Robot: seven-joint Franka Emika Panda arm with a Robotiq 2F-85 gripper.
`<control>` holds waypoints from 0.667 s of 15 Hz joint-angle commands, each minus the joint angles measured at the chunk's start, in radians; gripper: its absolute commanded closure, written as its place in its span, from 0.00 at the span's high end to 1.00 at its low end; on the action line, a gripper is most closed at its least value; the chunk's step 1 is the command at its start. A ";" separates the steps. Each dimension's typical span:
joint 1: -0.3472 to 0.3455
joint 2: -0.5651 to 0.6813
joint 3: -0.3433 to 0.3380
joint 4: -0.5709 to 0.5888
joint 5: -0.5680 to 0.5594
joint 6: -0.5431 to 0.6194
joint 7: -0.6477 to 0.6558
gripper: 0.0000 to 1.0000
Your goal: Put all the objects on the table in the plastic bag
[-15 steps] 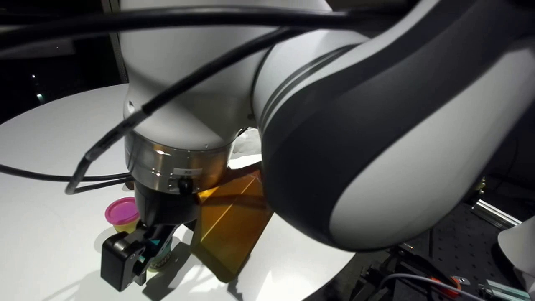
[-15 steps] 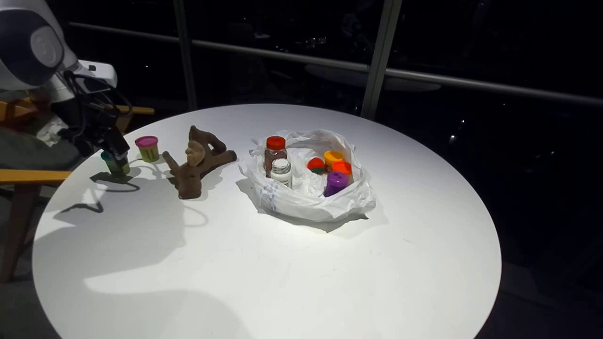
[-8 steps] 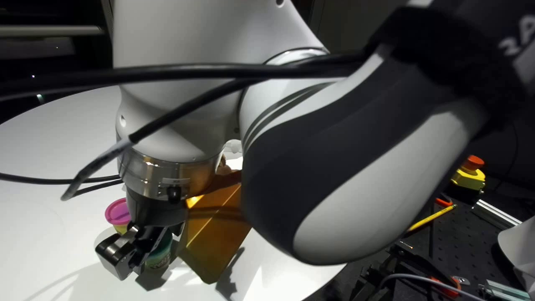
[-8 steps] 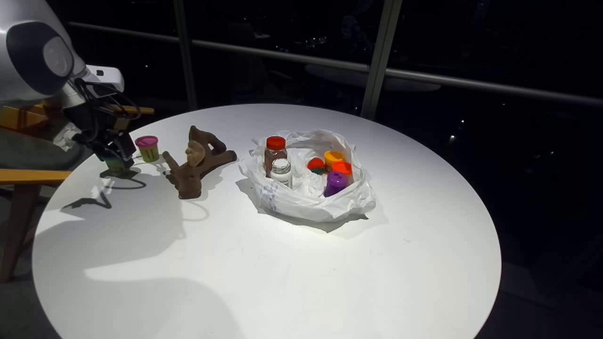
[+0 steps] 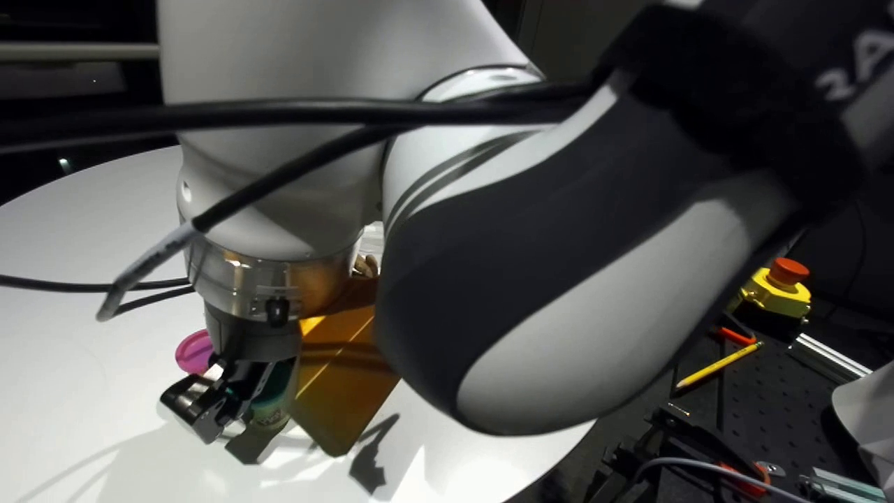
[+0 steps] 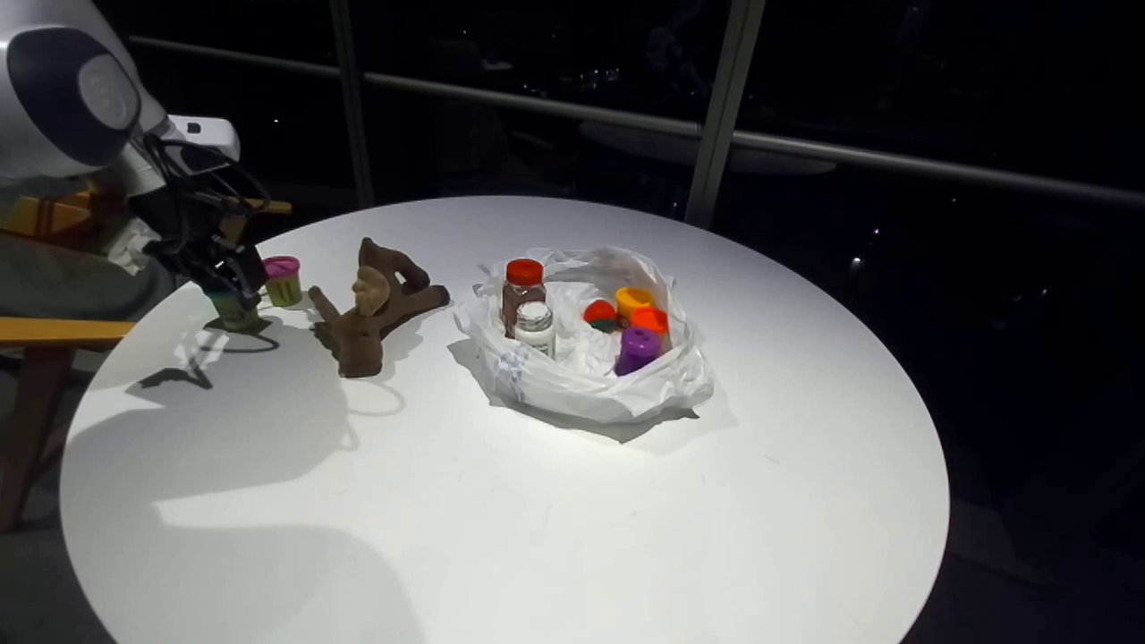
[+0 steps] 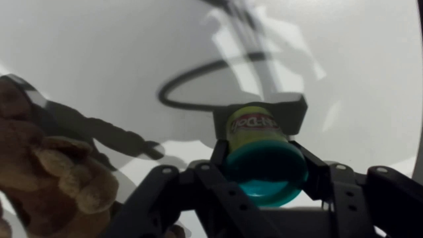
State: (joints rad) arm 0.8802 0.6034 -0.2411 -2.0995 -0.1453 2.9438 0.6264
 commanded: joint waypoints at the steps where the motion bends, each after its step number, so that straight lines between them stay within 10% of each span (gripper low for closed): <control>1: 0.077 -0.092 -0.120 0.014 -0.030 -0.159 0.047 0.23; 10: -0.225 -0.277 -0.112 0.125 -0.195 -0.409 0.155 0.23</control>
State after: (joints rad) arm 0.7777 0.3533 -0.3952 -1.9974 -0.2778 2.5670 0.7234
